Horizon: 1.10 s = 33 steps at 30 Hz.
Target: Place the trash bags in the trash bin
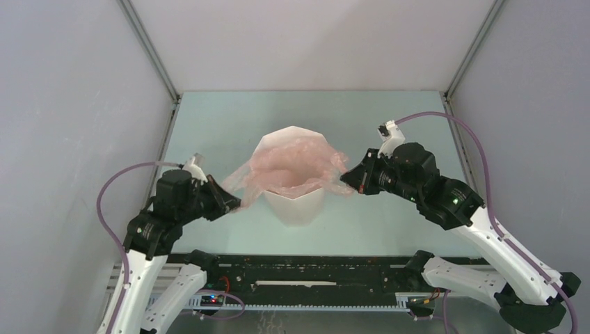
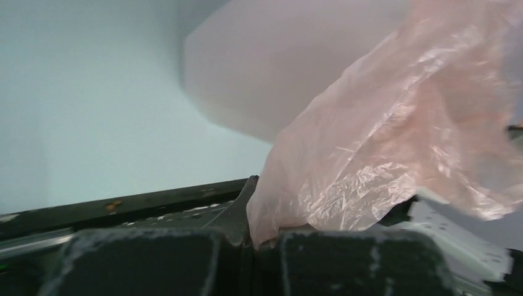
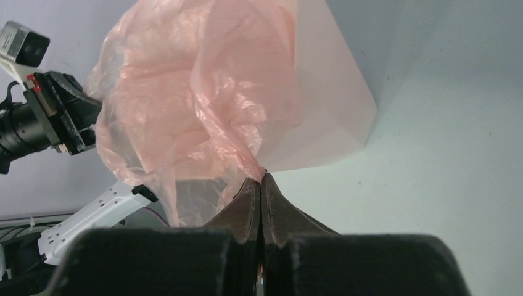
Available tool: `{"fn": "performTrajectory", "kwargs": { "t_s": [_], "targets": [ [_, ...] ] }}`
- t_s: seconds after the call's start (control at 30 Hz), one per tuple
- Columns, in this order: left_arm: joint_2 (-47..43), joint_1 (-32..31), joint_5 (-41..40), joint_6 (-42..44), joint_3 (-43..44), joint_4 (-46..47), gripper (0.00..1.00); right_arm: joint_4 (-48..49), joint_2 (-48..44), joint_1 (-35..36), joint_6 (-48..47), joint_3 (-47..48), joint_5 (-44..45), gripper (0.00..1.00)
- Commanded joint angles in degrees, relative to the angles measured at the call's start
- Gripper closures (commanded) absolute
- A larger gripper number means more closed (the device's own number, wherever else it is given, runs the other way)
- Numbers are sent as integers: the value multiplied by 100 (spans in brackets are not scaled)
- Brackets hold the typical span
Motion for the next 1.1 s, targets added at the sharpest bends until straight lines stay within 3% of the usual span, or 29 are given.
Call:
{"fn": "performTrajectory", "kwargs": {
  "t_s": [0.0,0.23,0.43,0.7,0.77,0.9,1.07],
  "targets": [
    [-303,76,-696,947,-245,-671,100,-121,-92,-175,-174,-58,-168,100],
    [329,245,-1283,933,52,-135,100,-318,-148,-709,-445,-78,-369,100],
    [436,590,-1303,1311,430,-448,100,-424,-233,-1139,-639,-80,-966,100],
    [382,648,-1093,1222,728,-879,100,-819,-196,-1247,-2071,107,-379,100],
    [248,649,-785,1043,914,-913,100,-878,-203,-1299,-2087,311,-611,100],
    [-18,649,-294,963,993,-923,100,-628,-248,-1160,-2084,285,-1958,100],
    [-396,649,-423,920,551,-1281,100,-825,-361,-691,-2292,27,-1344,99]
  ]
}}
